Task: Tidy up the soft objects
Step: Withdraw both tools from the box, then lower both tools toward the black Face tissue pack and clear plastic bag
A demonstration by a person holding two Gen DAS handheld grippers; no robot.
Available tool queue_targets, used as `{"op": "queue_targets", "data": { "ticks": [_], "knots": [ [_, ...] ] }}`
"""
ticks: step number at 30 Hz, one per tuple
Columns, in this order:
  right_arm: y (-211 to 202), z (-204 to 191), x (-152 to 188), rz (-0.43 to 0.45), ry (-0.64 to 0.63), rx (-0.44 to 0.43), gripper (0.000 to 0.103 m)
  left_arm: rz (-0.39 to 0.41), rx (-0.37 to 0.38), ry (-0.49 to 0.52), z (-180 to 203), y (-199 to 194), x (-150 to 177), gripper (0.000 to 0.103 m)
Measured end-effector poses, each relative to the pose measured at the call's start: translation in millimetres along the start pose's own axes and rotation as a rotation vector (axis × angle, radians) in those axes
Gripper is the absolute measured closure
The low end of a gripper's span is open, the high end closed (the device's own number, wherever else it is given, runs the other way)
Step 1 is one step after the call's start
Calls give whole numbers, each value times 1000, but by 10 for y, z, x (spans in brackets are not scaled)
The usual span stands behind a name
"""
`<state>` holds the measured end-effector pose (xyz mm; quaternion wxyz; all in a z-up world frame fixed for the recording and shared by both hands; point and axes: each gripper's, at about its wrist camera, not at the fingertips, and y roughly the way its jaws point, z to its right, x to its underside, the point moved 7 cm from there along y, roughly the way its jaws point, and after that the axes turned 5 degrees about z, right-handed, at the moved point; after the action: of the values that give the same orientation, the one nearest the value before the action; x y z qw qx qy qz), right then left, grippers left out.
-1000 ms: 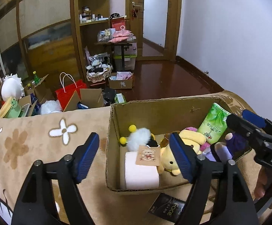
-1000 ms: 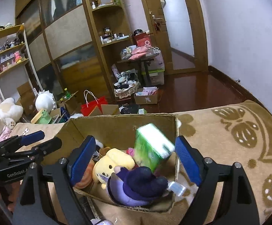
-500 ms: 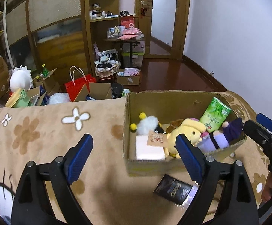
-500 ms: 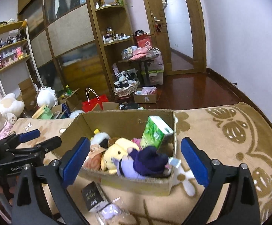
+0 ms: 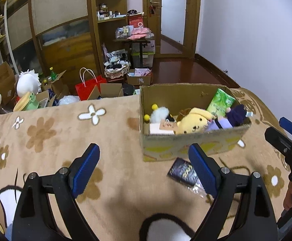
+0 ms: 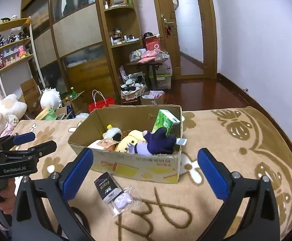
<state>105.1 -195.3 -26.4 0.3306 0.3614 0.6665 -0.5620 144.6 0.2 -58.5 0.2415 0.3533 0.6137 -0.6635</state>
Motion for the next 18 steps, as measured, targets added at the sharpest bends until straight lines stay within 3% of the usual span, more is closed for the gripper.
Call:
{"op": "queue_targets", "data": {
  "ticks": [9, 18],
  "knots": [
    [-161, -106, 110, 7, -31, 8, 0, -29, 7, 28, 105, -113, 180, 14],
    [-54, -138, 302, -18, -59, 30, 0, -68, 34, 3, 124, 79, 247, 14]
  ]
}}
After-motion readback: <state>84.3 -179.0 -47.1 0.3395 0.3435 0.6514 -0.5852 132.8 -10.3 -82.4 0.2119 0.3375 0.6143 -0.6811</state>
